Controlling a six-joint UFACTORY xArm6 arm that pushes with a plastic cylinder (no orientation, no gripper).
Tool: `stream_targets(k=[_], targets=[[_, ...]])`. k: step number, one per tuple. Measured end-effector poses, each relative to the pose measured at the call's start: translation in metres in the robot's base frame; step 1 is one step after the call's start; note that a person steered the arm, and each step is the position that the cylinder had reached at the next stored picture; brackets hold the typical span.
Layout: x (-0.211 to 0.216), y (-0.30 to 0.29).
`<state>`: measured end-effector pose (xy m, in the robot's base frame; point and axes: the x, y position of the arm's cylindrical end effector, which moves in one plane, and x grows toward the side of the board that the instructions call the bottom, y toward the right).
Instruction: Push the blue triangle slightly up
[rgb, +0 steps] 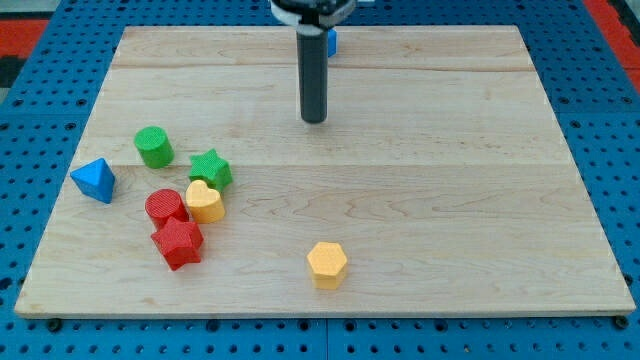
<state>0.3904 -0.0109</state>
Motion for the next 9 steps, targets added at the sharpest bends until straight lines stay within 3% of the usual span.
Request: stream_targets(k=[3, 5, 7, 9], targets=[[0.168, -0.027], [0.228, -0.118], [0.167, -0.234], [0.087, -0.235]])
